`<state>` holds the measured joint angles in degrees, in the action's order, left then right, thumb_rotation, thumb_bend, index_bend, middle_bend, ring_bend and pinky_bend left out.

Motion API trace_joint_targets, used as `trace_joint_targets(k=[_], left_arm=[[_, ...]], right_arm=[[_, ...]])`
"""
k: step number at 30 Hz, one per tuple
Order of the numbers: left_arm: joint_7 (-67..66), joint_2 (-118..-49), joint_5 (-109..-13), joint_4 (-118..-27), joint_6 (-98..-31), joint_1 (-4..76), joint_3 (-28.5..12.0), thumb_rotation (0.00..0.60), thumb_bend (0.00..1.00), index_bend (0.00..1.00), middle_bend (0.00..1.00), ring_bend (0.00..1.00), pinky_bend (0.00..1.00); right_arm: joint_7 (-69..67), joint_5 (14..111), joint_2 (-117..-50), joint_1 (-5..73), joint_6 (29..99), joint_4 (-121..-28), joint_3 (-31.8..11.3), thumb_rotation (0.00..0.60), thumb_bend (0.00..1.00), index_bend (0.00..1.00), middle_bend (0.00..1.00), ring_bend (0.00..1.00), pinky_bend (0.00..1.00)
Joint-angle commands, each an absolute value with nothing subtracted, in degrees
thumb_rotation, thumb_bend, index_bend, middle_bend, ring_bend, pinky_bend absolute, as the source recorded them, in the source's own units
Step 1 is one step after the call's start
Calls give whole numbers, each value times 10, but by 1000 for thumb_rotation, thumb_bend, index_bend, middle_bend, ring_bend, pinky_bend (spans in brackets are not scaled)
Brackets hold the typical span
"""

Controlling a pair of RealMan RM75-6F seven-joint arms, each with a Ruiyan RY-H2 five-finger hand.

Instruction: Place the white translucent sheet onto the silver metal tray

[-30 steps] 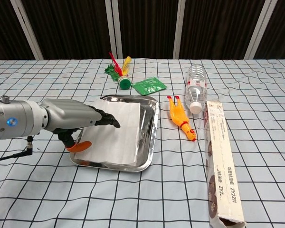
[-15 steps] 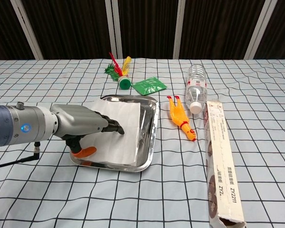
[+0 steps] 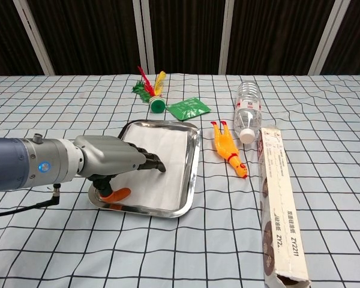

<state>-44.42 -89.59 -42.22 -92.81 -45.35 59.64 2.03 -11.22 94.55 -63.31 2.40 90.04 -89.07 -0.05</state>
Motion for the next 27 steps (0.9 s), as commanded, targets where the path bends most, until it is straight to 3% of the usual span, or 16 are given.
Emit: trace_joint_targets(k=[1, 11, 14, 19, 21, 24, 27], left_arm=[[-443, -898, -425, -929, -457, 597, 22, 600, 598, 0, 0, 0, 0], [-428, -874, -445, -951, -483, 590, 26, 600, 585, 0, 0, 0, 0], [-416, -860, -457, -963, -492, 586, 21, 600, 540, 0, 0, 0, 0], [-393, -835, -478, -987, -512, 576, 11, 600, 385, 0, 0, 0, 0], [-381, -822, -491, -1003, -533, 565, 7, 600, 251, 0, 0, 0, 0], [-359, -802, -531, -1037, -600, 529, 7, 600, 114, 0, 0, 0, 0], [-336, -784, -600, -1068, -683, 476, 28, 600, 74, 0, 0, 0, 0]], right_arm=[[-113, 946, -633, 24, 901, -890, -1, 600, 291, 0, 0, 0, 0], [-113, 946, -633, 24, 901, -889, -1, 600, 291, 0, 0, 0, 0], [-112, 946, -633, 24, 902, -890, -1, 600, 290, 0, 0, 0, 0], [-111, 945, -633, 23, 902, -889, -1, 600, 290, 0, 0, 0, 0], [-112, 944, -633, 23, 902, -888, -1, 600, 290, 0, 0, 0, 0], [-112, 942, -633, 23, 902, -887, -2, 600, 290, 0, 0, 0, 0], [-110, 942, -633, 22, 903, -886, -2, 600, 291, 0, 0, 0, 0]])
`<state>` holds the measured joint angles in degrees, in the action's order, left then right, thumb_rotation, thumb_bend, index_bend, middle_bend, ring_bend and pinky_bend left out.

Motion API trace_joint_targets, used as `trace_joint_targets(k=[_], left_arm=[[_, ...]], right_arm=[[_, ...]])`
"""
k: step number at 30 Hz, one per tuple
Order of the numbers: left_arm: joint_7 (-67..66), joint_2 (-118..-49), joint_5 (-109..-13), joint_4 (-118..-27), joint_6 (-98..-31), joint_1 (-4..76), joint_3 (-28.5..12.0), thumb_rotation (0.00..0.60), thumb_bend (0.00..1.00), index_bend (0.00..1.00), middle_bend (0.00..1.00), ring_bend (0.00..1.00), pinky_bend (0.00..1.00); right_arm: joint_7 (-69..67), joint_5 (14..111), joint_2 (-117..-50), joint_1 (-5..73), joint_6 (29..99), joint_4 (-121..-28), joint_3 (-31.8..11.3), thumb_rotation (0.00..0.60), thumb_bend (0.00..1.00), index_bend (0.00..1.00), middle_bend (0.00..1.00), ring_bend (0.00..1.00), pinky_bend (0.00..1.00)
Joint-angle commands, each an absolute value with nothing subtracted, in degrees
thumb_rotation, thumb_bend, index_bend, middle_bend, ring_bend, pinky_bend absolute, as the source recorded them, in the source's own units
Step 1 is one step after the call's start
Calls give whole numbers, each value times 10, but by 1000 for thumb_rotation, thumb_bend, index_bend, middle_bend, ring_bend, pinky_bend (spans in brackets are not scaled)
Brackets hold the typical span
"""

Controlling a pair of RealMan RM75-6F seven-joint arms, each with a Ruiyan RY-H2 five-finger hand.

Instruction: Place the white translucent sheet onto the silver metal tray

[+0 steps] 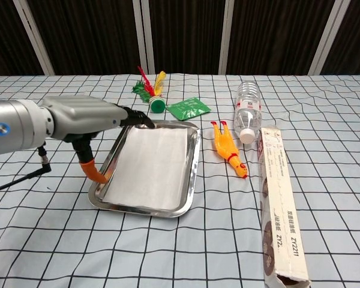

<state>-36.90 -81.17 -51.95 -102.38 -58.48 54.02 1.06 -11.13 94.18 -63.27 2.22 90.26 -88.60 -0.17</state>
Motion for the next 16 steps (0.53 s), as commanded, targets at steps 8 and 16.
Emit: trace_joint_targets(k=[8, 16], left_arm=[[-283, -762, -759, -1071, -863, 329, 120, 600, 47, 0, 0, 0, 0], [-242, -756, -843, -1008, -976, 209, 172, 600, 33, 0, 0, 0, 0]], right_arm=[[-85, 947, -639, 21, 910, -882, -3, 600, 291, 0, 0, 0, 0], [-68, 945, -647, 20, 913, -878, -7, 600, 291, 0, 0, 0, 0]])
